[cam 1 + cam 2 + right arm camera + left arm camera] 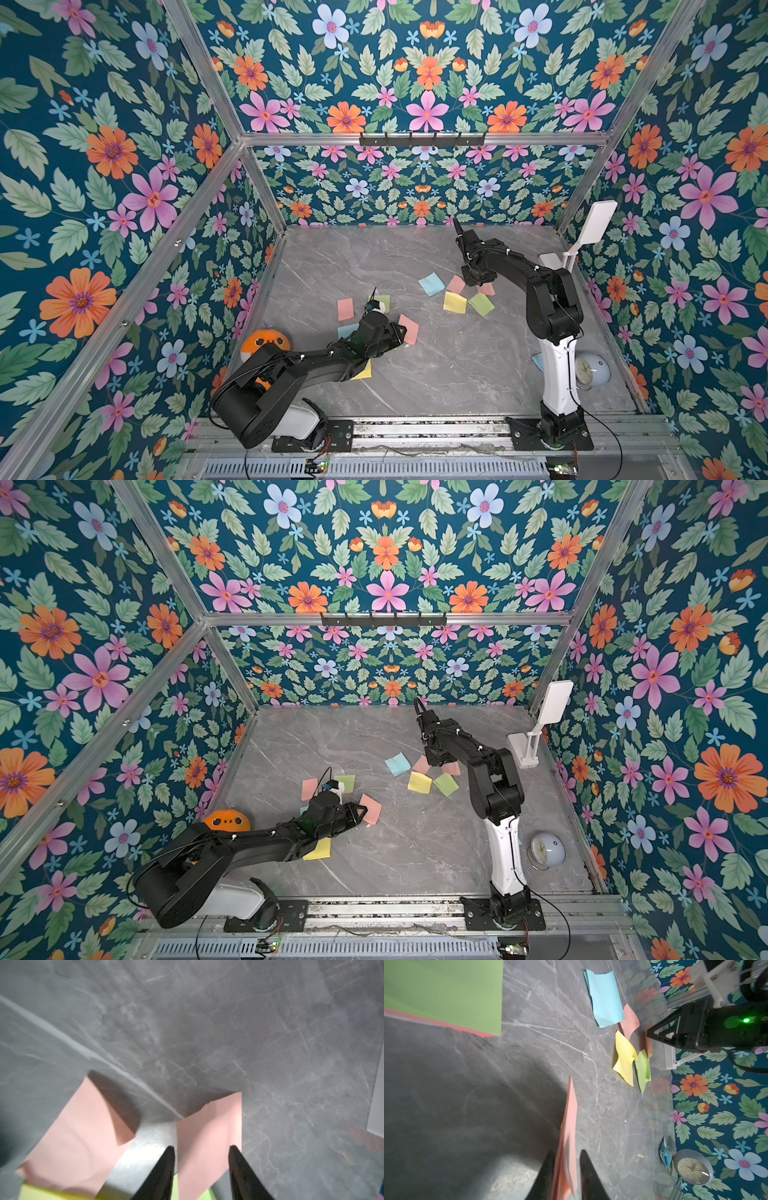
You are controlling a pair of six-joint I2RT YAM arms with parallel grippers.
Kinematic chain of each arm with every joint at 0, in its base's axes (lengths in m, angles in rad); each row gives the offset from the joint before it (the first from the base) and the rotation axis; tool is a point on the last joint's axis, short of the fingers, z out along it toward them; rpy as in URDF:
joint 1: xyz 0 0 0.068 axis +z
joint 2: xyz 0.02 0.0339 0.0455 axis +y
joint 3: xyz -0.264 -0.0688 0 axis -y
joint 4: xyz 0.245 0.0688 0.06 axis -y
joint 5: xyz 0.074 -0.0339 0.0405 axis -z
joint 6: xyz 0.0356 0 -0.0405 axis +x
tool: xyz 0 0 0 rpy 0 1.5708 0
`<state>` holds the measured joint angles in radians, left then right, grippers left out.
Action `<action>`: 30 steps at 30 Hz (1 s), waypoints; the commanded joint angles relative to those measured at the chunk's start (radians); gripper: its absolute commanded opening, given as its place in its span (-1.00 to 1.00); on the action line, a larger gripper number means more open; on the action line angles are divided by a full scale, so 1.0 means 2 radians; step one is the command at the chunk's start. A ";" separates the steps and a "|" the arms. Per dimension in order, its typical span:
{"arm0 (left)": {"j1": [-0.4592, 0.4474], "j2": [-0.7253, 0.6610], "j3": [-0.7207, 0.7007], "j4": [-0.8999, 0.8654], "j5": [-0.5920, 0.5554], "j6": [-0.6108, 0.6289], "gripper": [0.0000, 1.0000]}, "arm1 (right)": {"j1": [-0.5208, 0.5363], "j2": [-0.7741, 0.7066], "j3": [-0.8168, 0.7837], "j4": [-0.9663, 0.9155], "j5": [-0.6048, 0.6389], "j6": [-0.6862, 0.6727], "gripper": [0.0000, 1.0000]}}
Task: Tear off pages from different memo pads
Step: Place the paper at the center of the board, then place the memo pad at the center of the board.
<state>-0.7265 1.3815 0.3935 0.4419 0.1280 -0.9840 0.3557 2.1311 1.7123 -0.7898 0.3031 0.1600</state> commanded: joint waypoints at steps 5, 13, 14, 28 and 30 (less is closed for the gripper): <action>0.000 -0.052 0.008 -0.121 -0.050 0.032 0.01 | 0.000 -0.079 -0.024 -0.018 -0.039 0.033 0.04; -0.021 -0.071 0.075 -0.221 -0.112 0.095 0.22 | 0.001 -0.274 -0.220 0.028 -0.108 0.097 0.03; -0.023 -0.065 0.082 -0.228 -0.113 0.101 0.23 | 0.001 -0.295 -0.247 0.022 -0.109 0.102 0.03; 0.011 -0.095 0.097 -0.284 -0.146 0.181 0.46 | -0.132 -0.425 -0.471 -0.017 -0.151 0.231 0.62; 0.011 -0.098 0.107 -0.290 -0.145 0.192 0.46 | -0.160 -0.423 -0.487 0.005 -0.153 0.247 0.62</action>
<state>-0.7071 1.1942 0.5873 -0.1146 -0.1459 -0.6514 0.0803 1.2858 0.7620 -0.8261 0.0143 0.5674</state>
